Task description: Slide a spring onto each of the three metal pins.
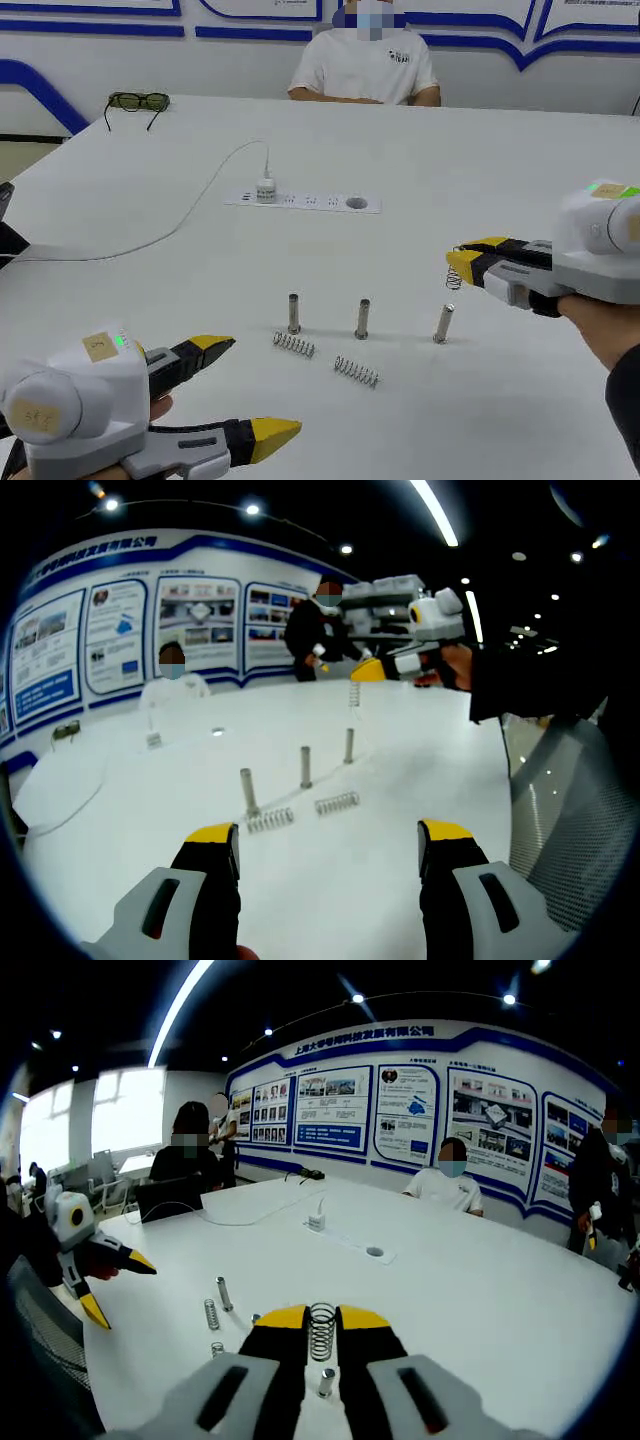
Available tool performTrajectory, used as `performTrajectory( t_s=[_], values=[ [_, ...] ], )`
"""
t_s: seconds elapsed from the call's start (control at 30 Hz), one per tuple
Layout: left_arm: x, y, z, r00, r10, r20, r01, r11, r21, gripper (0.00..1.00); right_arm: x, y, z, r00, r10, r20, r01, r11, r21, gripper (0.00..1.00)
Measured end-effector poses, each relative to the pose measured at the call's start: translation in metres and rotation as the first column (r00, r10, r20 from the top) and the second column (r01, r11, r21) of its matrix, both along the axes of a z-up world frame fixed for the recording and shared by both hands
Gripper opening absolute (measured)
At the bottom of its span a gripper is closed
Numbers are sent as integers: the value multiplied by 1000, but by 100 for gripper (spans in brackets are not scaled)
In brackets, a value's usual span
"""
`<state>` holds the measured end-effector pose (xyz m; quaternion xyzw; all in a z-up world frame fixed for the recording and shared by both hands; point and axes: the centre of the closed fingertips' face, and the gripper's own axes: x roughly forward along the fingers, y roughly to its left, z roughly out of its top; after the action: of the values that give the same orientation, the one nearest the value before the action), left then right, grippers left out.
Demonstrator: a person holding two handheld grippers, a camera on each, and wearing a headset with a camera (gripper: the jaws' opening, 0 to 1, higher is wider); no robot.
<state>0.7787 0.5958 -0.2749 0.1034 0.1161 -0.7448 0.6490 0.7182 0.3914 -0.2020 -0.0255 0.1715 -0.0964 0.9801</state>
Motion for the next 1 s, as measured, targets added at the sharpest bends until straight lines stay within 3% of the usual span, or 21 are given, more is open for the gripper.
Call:
performTrajectory(
  t_s=[0.2, 0.5, 1.0],
  values=[
    [0, 0, -1, 1000, 1, -2, -1, 1000, 2, 74, 1, -4, 4, 999, -17, 35, 17, 1000, 5, 12],
    [0, 0, -2, 1000, 2, -8, -2, 1000, 2, 74, 0, -10, 0, 998, -34, 51, 34, 999, -2, 12],
    [1, 1, -8, 1000, 8, -13, -8, 1000, 9, 74, 3, -14, -27, 999, -38, 29, 38, 999, -6, 12]
  ],
)
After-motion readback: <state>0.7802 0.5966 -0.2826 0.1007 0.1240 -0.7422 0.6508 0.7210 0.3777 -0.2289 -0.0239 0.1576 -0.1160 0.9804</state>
